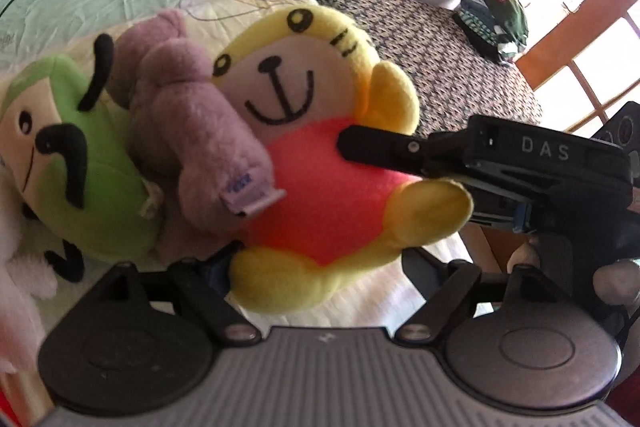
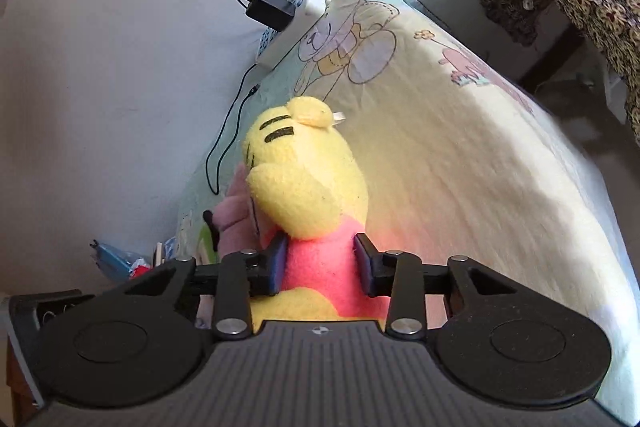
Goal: Organize objects
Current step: 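Grasp the yellow tiger plush by its body with the right tool, then lift and carry the yellow tiger in the right tool to the red box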
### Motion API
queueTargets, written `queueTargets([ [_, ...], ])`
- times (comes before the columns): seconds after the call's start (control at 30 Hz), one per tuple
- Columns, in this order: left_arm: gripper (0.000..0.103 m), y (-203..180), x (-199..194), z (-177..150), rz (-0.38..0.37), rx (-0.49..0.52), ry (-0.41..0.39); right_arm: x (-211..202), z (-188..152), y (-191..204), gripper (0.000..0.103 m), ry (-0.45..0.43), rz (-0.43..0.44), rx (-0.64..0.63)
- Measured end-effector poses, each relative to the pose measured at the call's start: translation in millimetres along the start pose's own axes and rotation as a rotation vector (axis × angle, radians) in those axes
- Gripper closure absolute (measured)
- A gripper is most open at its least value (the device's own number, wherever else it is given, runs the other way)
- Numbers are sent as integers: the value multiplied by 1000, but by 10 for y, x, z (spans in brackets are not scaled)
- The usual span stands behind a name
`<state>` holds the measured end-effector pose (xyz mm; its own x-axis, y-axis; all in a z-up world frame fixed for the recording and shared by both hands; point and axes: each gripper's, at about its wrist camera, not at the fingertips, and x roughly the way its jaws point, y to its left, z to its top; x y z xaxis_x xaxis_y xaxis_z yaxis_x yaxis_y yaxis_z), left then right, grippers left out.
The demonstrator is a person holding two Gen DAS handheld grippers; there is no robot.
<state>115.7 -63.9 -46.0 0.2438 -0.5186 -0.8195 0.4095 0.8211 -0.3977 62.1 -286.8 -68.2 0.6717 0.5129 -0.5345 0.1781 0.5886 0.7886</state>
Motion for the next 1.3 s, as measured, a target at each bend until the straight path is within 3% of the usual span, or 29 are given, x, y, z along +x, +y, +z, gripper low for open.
queueTargets([
  [0.4,19,-371,-190,-448,-60,115,67,-430,-437,-20,65,43,-15,16],
  [0.7,18,-439,-381,-834,-101,193,104,-579,-713,-46,62,129,-9,14],
  [0.8,11,-346,-428,-898,-115,166,108,-556,-738,-52,59,146,-9,7],
  [1.03,8,-138,-590,-843,-174,61,73,-479,-667,26,48,139,-14,-63],
  [1.13,2,-41,-558,-842,-174,37,77,-414,-620,61,45,144,-22,-95],
  [1.3,0,94,-558,-860,-162,18,69,-306,-577,104,44,162,-18,-131],
])
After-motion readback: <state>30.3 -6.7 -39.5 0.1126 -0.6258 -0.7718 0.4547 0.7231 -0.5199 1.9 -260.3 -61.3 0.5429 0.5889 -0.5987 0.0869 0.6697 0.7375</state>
